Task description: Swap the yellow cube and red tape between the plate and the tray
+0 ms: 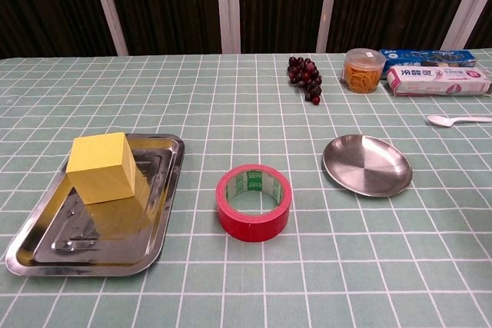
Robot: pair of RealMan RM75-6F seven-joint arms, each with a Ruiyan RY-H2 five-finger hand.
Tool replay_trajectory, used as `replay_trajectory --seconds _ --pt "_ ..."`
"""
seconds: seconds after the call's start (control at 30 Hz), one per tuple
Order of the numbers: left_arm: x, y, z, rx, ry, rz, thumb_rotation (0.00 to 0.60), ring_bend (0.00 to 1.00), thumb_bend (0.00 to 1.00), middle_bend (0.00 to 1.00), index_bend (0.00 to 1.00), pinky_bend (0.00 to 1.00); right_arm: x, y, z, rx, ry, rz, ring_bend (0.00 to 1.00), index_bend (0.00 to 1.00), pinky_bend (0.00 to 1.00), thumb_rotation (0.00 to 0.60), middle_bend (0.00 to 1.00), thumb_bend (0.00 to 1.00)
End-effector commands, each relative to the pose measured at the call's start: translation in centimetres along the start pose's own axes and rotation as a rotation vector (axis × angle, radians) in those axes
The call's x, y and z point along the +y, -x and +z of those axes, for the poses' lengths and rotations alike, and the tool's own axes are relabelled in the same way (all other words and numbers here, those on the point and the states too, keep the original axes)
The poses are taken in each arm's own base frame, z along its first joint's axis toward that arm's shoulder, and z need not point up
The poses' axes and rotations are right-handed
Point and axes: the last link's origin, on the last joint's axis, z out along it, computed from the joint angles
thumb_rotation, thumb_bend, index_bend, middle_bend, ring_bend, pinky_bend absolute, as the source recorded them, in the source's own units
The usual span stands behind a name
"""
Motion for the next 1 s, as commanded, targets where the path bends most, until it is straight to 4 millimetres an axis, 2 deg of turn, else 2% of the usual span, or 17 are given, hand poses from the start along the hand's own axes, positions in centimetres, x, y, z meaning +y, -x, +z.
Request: replay_trajectory --seconds 0.03,0.2,0.3,0.5,0.73,1.0 --pt "-1.0 0.0 -1.6 0.018 -0.019 -0.007 0.6 0.0 0.0 0.0 0.22 0.07 -5.3 1.2 4.1 -0.132 -0.176 -0.014 0.0 0.05 0.0 0.6 0.0 0.0" --pt "-1.5 0.3 -1.7 0.031 -0.04 0.028 0.6 0.0 0.0 0.0 0.22 0.07 -10.2 2.5 8.3 -0.26 -0.253 0.024 0.0 0.05 0.0 0.6 0.0 0.0" --pt "-1.5 0.4 -1.6 0.036 -0.049 0.028 0.6 0.0 0.0 0.0 0.22 0.07 -12.6 3.6 10.2 -0.297 -0.289 0.016 0.0 0.05 0.0 0.6 0.0 0.0" --pt "-1.8 0.7 -1.4 0.039 -0.067 0.024 0.6 0.0 0.0 0.0 0.22 0.07 -16.5 6.5 12.5 -0.356 -0.319 0.01 0.0 0.05 0.0 0.6 0.0 0.0" --pt "-2.1 0.5 -1.4 0.049 -0.077 0.019 0.6 0.0 0.0 0.0 0.22 0.07 -18.6 9.1 13.4 -0.386 -0.321 0.012 0.0 0.05 0.0 0.6 0.0 0.0" --pt "-2.2 0.4 -1.3 0.055 -0.083 0.02 0.6 0.0 0.0 0.0 0.22 0.07 -19.4 11.3 14.7 -0.388 -0.306 -0.012 0.0 0.05 0.0 0.6 0.0 0.0"
